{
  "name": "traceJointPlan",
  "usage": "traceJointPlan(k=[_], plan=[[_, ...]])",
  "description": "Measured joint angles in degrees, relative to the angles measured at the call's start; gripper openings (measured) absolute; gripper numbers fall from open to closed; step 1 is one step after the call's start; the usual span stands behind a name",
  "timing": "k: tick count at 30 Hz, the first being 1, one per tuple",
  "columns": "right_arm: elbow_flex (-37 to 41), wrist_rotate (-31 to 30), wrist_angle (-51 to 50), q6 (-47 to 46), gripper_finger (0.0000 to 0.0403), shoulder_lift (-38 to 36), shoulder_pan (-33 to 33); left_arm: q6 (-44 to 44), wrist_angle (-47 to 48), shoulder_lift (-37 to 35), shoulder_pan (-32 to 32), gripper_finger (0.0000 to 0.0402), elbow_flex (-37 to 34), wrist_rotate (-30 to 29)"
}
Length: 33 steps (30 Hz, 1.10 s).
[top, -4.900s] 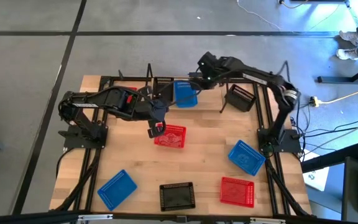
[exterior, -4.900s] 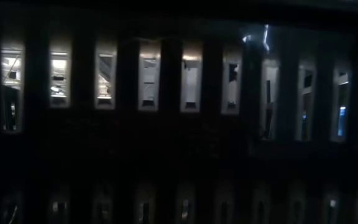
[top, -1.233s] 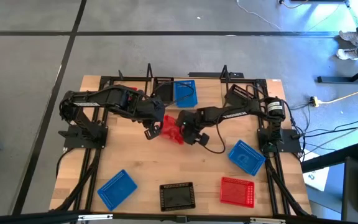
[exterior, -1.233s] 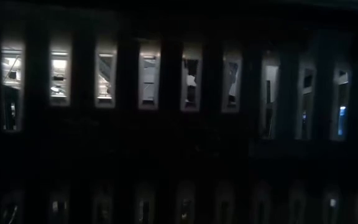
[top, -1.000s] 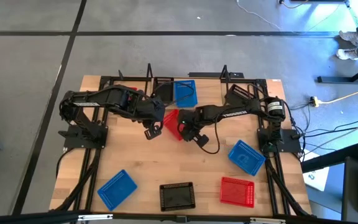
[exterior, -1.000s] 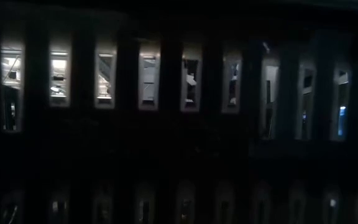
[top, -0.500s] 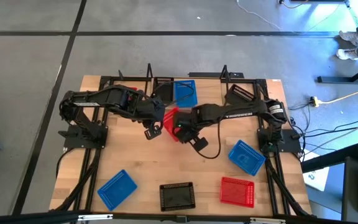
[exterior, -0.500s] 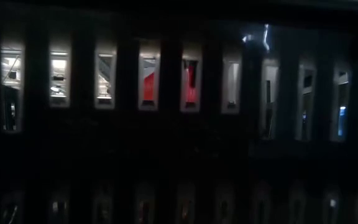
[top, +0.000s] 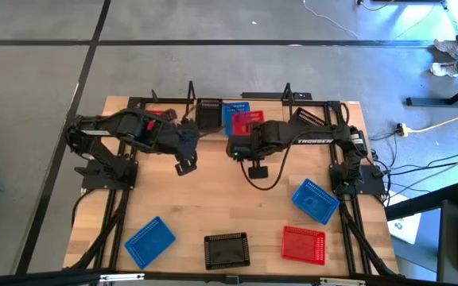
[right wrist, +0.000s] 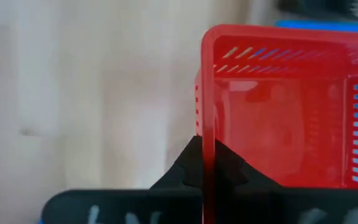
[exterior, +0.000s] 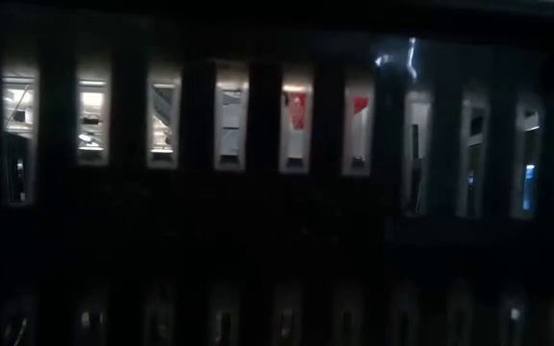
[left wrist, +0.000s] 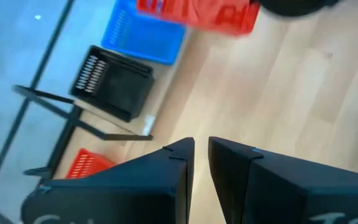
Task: Stack baskets on shelf by color
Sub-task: Put the middle red bin on the shelf
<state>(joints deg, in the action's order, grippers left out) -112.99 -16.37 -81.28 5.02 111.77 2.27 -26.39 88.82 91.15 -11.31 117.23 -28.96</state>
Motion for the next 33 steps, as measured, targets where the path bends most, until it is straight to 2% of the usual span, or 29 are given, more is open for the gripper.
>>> traceJointPlan(k=[8,17,19,25,33], plan=[[-0.2,-6.3,-5.9,-2.0,0.0,-0.2,-4.4,-0.4,-1.3,-4.9,-0.1,0.0039,0.1,-5.3],[-0.1,-6.4,-8.9,3.4,0.0,-1.3,-15.0,0.0,-1.2,-5.1,0.0,0.0039,0.1,-5.5],[-0.1,-4.5,-8.2,7.1,0.0,-1.3,-17.1,0.0,-1.2,-5.1,0.0,0.0039,0.1,-5.5],[1.7,7.8,-1.5,19.1,0.0,-1.2,-22.0,0.0,-1.1,-5.1,0.8,0.0039,0.1,-5.4],[5.2,8.9,-1.5,20.9,0.0,-1.2,-27.7,-1.4,-1.1,-5.1,1.7,0.0039,0.1,-5.5]])
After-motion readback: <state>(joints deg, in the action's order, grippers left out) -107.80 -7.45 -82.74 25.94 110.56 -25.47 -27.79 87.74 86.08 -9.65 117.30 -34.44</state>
